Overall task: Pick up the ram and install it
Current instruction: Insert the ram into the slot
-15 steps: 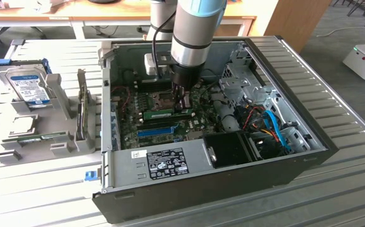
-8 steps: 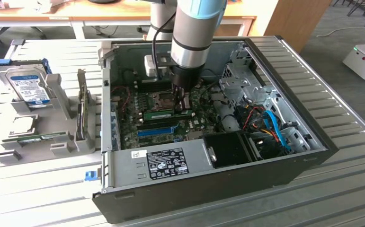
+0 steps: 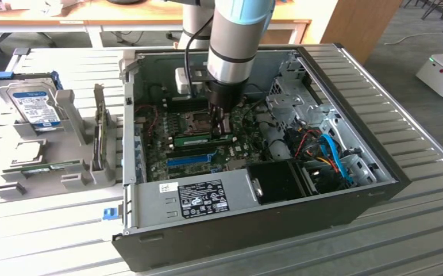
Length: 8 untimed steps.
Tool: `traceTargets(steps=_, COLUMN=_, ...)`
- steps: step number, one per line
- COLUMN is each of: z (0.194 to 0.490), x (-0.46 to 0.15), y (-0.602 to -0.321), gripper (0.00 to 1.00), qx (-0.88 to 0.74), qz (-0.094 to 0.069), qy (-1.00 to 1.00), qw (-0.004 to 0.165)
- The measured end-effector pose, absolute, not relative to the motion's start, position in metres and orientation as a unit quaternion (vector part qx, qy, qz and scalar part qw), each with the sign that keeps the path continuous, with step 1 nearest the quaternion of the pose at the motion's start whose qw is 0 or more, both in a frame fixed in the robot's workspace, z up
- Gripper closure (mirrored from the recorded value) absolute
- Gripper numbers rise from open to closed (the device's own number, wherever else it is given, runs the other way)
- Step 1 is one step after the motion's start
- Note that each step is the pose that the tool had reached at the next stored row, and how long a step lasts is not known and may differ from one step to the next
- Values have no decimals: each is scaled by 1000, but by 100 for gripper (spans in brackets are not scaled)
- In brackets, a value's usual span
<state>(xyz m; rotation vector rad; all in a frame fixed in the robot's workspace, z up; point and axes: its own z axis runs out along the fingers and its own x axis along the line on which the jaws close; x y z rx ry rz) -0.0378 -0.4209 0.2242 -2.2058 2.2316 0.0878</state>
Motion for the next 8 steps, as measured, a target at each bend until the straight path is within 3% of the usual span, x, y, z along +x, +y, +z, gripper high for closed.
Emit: traceTargets(steps=8, z=224, x=-38, y=-421, gripper=88, qx=-703, qz=28, qy=711, qw=1)
